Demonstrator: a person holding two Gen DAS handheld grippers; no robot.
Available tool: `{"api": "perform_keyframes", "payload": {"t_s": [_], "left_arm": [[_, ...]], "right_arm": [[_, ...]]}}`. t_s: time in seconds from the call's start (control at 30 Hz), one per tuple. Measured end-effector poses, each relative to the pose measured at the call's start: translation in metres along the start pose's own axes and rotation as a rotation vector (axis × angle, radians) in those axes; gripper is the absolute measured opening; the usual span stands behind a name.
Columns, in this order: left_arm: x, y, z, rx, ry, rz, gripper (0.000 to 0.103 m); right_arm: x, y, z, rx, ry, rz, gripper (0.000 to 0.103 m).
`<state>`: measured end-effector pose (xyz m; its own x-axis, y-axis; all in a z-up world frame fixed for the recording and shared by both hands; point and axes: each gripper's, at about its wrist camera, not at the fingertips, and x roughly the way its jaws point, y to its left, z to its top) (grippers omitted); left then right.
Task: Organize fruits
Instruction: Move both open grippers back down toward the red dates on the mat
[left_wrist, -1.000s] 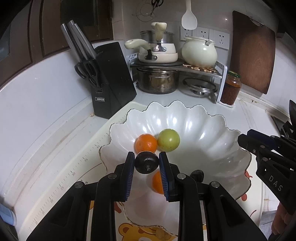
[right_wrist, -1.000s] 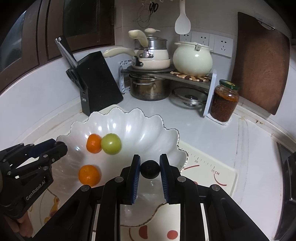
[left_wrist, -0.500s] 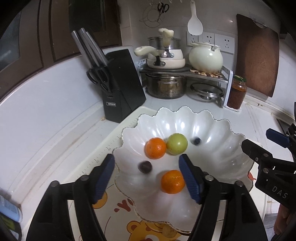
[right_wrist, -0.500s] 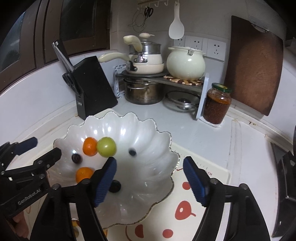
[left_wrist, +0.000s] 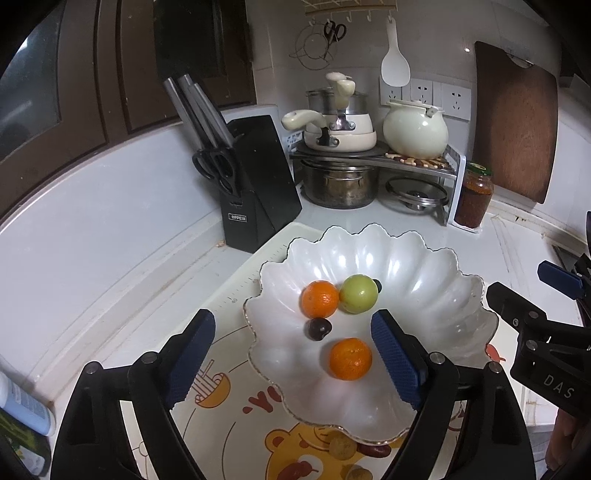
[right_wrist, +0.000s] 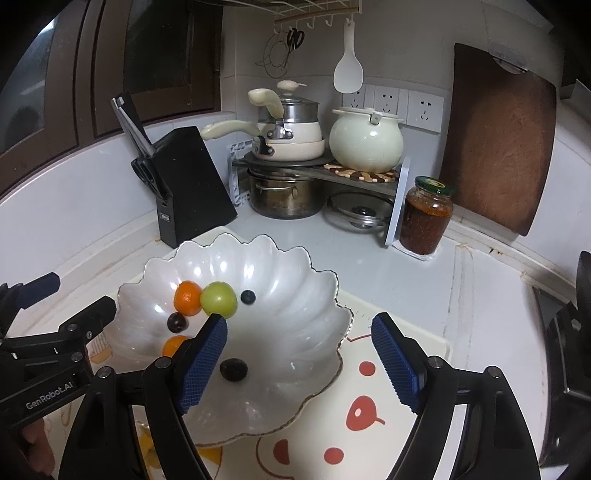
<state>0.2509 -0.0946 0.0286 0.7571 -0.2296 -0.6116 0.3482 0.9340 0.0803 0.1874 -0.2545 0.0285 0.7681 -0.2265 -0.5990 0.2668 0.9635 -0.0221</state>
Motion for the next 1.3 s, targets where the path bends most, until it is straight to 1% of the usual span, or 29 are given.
{"api": "perform_keyframes", "payload": {"t_s": [0.37,0.8,1.0,1.3], "left_arm": [[-0.022,0.005,-0.010,0.013,-0.020,0.024,0.087],[-0.033,0.016,-0.035,0.012,0.000,0.040,0.087],[-0.035,0.020,-0.049,0.012,0.016,0.036,0.087],[-0.036,0.021,-0.069,0.011,0.043,0.042,0.087]], "right_arm": [[-0.021,0.004,-0.008,-0.008,-0.019,-0.008,0.082],[-0.027,0.021,-0.026,-0.028,0.001,0.005,0.082],[-0.029,0.028,-0.038,-0.042,0.014,0.021,0.082],[-0.028,0.035,-0.055,-0.062,0.035,0.068,0.082]]}}
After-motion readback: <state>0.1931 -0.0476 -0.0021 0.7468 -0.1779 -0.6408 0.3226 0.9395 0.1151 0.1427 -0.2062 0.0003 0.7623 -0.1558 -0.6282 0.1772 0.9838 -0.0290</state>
